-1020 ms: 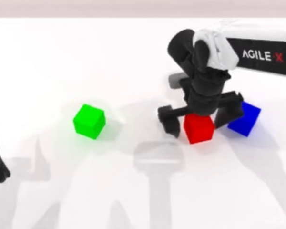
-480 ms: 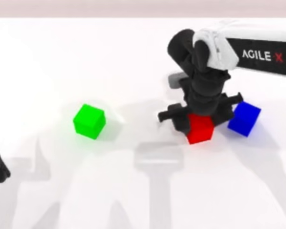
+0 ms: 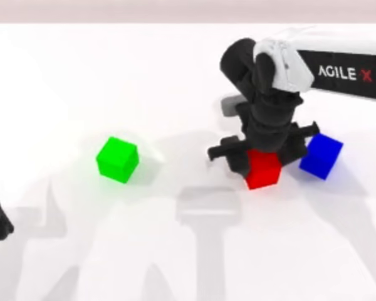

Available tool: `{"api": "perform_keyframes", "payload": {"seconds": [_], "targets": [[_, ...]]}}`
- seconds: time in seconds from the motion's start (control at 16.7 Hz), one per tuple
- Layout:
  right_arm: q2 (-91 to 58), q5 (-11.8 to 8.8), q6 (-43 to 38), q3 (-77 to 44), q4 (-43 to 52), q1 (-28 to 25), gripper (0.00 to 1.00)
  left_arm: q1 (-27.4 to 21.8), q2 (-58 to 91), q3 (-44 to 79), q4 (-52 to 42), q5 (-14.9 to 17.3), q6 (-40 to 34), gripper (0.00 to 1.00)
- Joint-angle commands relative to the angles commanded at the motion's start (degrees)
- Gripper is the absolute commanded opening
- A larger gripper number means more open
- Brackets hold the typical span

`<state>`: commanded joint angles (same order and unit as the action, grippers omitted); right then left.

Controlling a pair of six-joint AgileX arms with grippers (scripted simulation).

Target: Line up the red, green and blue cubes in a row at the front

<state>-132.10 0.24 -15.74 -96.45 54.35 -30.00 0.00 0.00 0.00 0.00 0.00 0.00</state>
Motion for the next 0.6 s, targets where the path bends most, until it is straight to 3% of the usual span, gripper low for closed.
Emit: {"api": "perform_keyframes", "payload": {"seconds": [0.6], "targets": [[5.18,0.33,0.27,-10.16,14.02,-0.31,0.00,0.00,0.00,0.00,0.00,0.00,0.00,1.00]]}}
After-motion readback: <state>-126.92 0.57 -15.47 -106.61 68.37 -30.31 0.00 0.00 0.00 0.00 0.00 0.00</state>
